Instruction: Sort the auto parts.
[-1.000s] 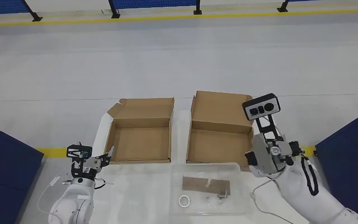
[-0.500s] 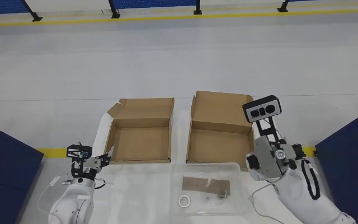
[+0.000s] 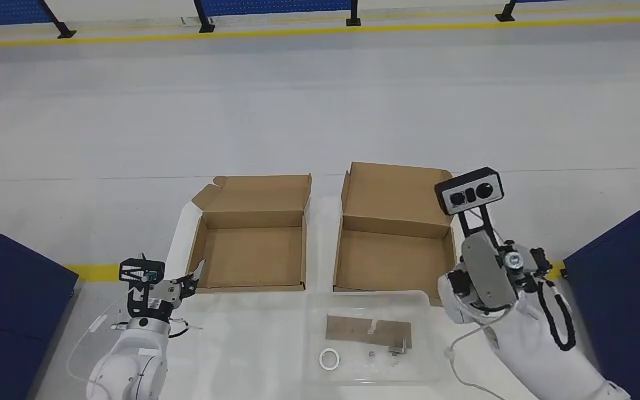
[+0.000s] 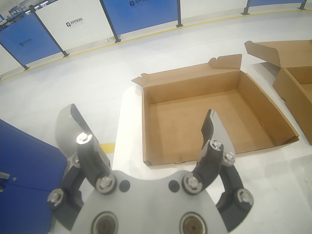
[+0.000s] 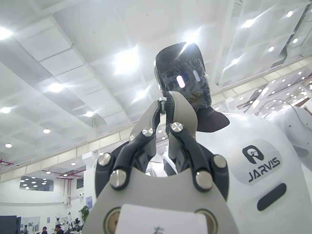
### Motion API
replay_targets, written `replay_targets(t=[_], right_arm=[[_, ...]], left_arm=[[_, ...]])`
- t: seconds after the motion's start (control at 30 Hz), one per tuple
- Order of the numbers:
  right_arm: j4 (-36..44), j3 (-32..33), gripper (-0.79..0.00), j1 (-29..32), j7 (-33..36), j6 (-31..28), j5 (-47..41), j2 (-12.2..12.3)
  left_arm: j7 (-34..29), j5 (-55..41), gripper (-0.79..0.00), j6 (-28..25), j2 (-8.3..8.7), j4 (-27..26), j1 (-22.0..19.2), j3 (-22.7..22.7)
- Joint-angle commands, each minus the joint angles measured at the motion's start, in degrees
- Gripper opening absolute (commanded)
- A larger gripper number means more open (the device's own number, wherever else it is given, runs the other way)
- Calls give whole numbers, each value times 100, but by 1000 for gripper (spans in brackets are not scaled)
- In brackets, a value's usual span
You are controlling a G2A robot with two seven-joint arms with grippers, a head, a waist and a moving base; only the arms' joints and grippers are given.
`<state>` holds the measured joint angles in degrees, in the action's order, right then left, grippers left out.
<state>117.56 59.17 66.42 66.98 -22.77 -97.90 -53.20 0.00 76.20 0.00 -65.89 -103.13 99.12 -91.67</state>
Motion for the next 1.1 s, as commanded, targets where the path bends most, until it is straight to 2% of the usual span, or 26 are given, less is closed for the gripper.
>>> replay_targets(t=[0.0, 0.53, 1.07], right_arm=[[86, -10, -785, 75, -63, 35, -295, -50], [174, 49, -785, 142, -14, 452, -1079, -440], [22, 360, -785, 286, -219, 656, -184, -670]], left_arm=[[0, 0, 0, 0, 0, 0, 0, 0], [0, 0, 0, 0, 0, 0, 0, 0], [0, 0, 0, 0, 0, 0, 0, 0]])
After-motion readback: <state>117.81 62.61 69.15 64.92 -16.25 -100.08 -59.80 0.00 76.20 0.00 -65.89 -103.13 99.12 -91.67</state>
